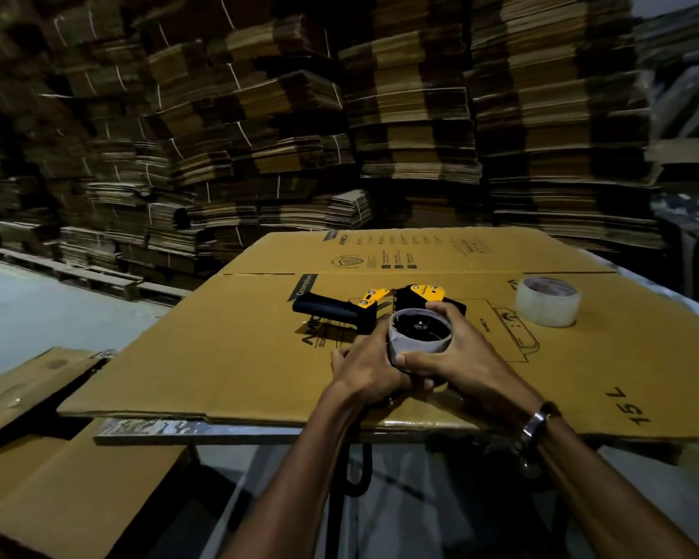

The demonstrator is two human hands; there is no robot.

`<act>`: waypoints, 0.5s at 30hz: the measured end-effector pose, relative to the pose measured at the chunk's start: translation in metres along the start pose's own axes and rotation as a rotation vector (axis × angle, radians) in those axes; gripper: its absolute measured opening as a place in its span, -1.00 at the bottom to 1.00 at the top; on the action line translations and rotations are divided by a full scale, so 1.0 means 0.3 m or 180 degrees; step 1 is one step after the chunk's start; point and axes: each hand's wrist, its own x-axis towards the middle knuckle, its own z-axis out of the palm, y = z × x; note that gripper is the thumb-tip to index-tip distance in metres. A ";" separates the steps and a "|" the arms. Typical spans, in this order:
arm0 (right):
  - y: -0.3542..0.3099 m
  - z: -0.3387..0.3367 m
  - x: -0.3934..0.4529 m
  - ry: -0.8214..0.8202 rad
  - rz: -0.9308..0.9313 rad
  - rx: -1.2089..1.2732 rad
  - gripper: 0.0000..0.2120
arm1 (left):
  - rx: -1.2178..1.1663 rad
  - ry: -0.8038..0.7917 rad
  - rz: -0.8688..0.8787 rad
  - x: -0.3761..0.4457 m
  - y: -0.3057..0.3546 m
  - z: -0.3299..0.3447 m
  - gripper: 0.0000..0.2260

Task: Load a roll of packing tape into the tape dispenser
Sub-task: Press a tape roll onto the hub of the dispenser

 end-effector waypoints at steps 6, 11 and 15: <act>-0.014 -0.052 0.019 -0.0470 0.0111 0.0197 -0.16 | -0.0228 -0.0301 -0.0079 0.005 -0.018 -0.021 -0.24; -0.020 -0.073 0.008 -0.0836 0.0182 0.0633 -0.27 | -0.0269 -0.0405 -0.0123 0.013 -0.032 -0.025 -0.18; -0.015 -0.055 0.005 -0.0720 0.0092 0.0439 -0.16 | -0.0357 -0.0347 -0.0130 0.018 -0.038 -0.021 -0.16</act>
